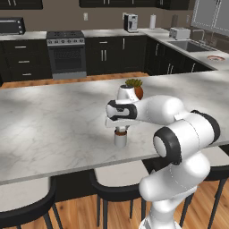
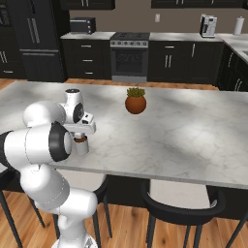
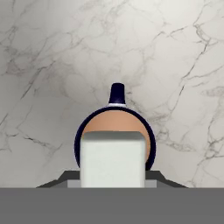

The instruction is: Pick up the marshmallow and place it in the cup of hot chocolate on the dining counter.

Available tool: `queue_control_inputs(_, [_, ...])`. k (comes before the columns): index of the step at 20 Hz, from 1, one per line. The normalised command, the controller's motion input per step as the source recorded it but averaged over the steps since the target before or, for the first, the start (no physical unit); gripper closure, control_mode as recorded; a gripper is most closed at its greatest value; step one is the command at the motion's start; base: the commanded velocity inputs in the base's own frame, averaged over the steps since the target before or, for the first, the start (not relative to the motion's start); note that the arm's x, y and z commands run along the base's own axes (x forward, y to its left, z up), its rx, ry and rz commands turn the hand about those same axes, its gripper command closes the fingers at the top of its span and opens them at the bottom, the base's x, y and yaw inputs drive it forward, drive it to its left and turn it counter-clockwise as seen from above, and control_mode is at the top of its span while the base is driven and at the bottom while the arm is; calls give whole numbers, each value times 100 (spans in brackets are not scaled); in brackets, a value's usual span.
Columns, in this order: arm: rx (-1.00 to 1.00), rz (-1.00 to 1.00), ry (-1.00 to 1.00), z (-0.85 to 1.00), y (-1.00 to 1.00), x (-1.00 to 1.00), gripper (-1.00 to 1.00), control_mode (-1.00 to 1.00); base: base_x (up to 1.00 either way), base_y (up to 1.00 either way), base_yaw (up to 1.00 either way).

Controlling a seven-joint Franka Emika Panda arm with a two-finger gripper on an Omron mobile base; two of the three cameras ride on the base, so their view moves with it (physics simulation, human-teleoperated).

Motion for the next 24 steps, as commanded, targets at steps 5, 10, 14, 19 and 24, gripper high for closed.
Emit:
queue_control_inputs(5, [0, 0, 0, -2, 0, 3, 100, -100, 0, 0, 0])
queue_control_inputs(10, [0, 0, 0, -9, 0, -3, -100, -100, 0, 0, 0])
queue_control_inputs(14, [0, 0, 0, -8, -1, 0, -100, -100, 0, 0, 0])
queue_control_inputs(19, [0, 0, 0, -7, -3, 0, -100, -100, 0, 0, 0])
queue_control_inputs(24, [0, 0, -5, -2, 0, 0, -100, -100, 0, 0, 0])
